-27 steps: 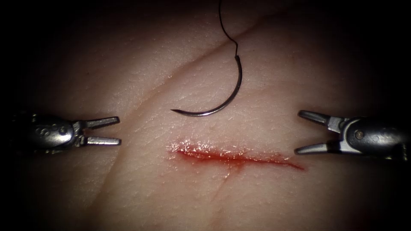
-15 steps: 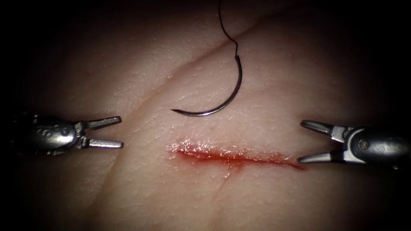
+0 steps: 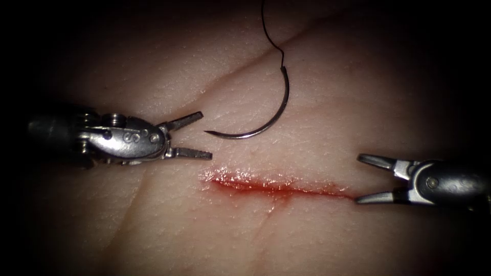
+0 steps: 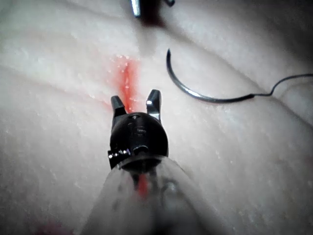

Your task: Wound Closure

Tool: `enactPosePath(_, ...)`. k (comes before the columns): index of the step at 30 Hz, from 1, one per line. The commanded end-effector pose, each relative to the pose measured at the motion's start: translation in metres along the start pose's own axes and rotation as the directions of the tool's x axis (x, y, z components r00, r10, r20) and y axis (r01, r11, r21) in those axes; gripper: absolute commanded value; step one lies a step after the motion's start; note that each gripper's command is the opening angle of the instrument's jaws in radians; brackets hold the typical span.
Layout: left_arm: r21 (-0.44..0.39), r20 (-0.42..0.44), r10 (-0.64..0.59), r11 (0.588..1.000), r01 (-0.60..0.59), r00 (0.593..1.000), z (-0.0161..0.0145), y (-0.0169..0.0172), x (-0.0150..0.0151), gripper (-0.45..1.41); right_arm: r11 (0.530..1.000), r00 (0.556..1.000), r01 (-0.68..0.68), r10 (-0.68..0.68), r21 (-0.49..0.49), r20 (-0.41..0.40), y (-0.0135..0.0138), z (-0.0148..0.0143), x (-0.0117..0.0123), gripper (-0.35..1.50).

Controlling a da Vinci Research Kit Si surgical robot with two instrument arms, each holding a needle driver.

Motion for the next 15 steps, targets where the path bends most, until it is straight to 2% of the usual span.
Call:
enactPosePath(1,0.008,0.006,0.003,1.000,-0.004,1.000,0.0007,0.0004,-0.0002,0.72,1.000,1.000,-0.001,0.001,0.003,0.001,-0.0004,0.0008,0.0000,0.51)
enactPosePath(4,0.033,0.025,0.017,0.999,-0.018,1.000,0.0012,0.0003,-0.0002,0.72,1.000,1.000,-0.003,0.003,0.001,0.001,-0.0003,0.0009,0.0001,0.53)
enactPosePath(8,0.078,0.061,0.066,0.994,-0.071,0.996,0.0023,0.0007,-0.0002,0.62,1.000,1.000,-0.005,0.005,0.001,0.001,-0.0004,0.0011,0.0004,0.53)
enactPosePath(11,0.106,0.083,0.102,0.988,-0.110,0.991,0.0043,0.0014,-0.0006,0.58,1.000,1.000,-0.005,0.005,0.001,0.000,-0.0006,0.0011,0.0006,0.53)
enactPosePath(15,0.107,0.117,0.126,0.984,-0.139,0.985,0.0058,0.0020,-0.0012,0.53,1.000,1.000,-0.004,0.004,0.002,-0.001,-0.0008,0.0010,0.0007,0.53)
